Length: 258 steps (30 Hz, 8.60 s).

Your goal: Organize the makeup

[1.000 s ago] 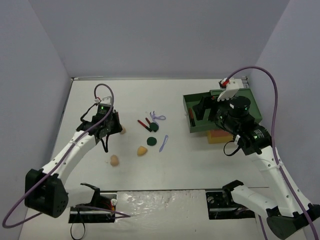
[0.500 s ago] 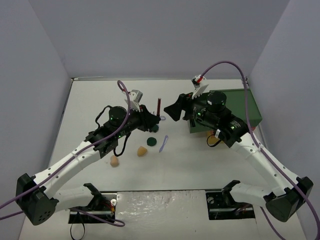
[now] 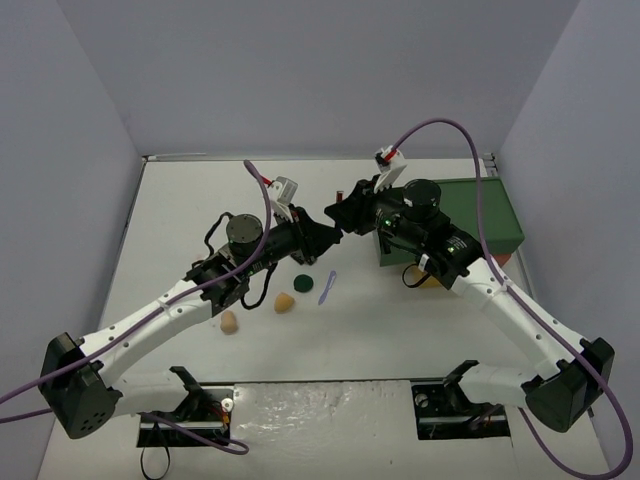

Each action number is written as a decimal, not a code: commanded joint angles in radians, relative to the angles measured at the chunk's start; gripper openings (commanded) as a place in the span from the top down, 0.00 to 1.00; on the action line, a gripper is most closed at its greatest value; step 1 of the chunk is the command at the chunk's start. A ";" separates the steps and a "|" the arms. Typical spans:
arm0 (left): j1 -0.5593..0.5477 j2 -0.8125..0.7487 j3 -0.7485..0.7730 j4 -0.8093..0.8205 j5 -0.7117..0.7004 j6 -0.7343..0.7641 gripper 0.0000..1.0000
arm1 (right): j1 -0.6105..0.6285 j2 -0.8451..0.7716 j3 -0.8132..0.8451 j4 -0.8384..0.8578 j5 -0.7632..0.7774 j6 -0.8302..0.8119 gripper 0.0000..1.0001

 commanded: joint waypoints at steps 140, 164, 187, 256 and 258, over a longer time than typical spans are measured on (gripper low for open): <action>0.509 -0.294 0.067 -0.746 -0.699 0.404 0.03 | 0.141 1.100 0.656 -0.187 0.535 0.010 0.96; 0.515 -0.271 0.075 -0.754 -0.674 0.415 0.03 | -0.184 0.173 0.218 -0.398 0.469 -0.290 1.00; 0.518 -0.251 0.078 -0.762 -0.674 0.416 0.03 | 0.087 0.391 0.384 -0.360 0.507 -0.184 0.39; 0.519 -0.256 0.078 -0.745 -0.592 0.433 0.03 | 0.065 0.371 0.424 -0.371 0.593 -0.242 1.00; 0.519 -0.252 0.078 -0.745 -0.579 0.435 0.03 | 0.006 0.281 0.364 -0.397 0.593 -0.249 1.00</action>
